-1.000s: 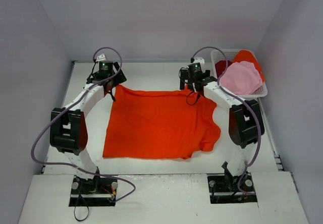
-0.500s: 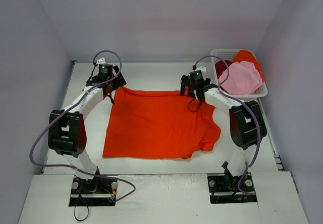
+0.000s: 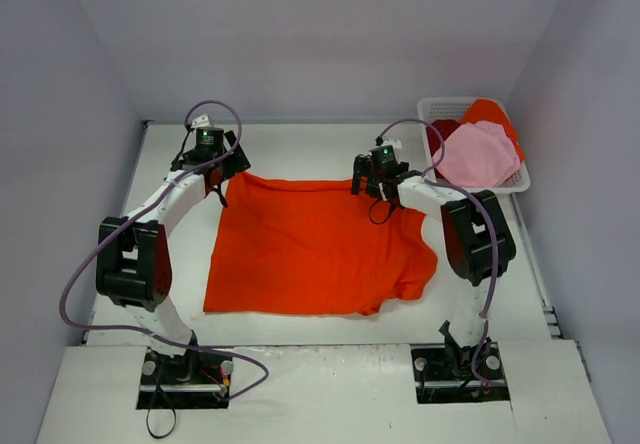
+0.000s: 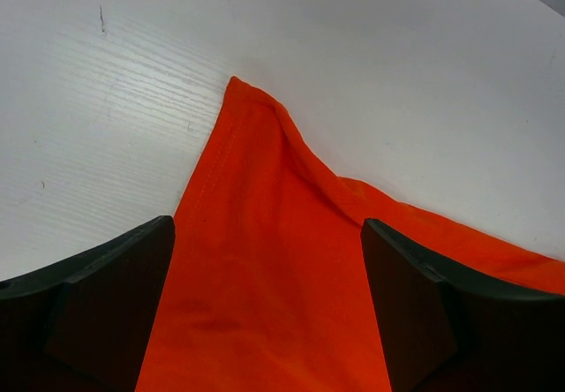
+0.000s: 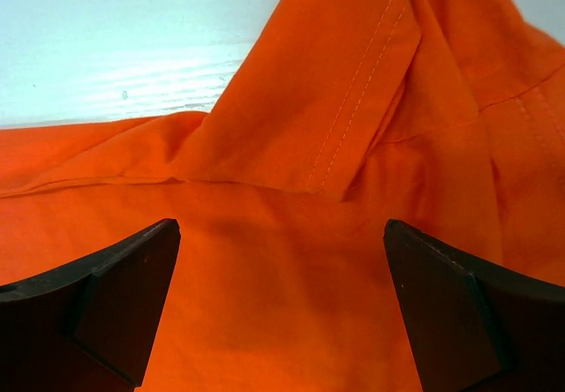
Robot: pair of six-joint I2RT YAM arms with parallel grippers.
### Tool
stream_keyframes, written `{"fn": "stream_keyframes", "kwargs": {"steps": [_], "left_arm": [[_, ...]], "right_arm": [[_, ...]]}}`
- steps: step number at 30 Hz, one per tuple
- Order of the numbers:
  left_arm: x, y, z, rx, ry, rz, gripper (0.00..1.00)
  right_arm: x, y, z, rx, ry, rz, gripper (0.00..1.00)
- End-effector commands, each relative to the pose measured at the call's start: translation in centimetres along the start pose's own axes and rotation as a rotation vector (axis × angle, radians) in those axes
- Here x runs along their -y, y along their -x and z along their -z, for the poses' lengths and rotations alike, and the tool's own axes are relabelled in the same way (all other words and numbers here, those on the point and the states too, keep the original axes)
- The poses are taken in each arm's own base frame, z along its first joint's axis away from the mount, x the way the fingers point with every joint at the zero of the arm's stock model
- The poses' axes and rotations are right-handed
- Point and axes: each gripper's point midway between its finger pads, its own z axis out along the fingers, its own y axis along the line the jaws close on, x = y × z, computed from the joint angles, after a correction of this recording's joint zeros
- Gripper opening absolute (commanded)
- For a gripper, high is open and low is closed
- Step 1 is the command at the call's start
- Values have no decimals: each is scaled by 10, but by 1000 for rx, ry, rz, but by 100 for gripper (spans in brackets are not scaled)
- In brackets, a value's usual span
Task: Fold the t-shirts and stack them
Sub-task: Flatten the tshirt out
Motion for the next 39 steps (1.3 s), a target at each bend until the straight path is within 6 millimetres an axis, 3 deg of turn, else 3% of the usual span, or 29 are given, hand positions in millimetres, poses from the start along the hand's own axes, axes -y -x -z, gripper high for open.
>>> {"fn": "stream_keyframes", "kwargs": {"steps": [1, 21, 32, 39], "left_arm": [[5, 17, 2, 57, -14, 2, 81], [-1, 11, -19, 45, 22, -24, 81], [-7, 6, -27, 37, 36, -37, 82], [-8, 3, -32, 28, 40, -38, 82]], "right_arm": [[-17, 31, -1, 91, 47, -28, 97], [-24, 42, -28, 100, 45, -2, 97], [-22, 81, -30, 153, 42, 4, 97], [-16, 94, -33, 168, 32, 8, 97]]}}
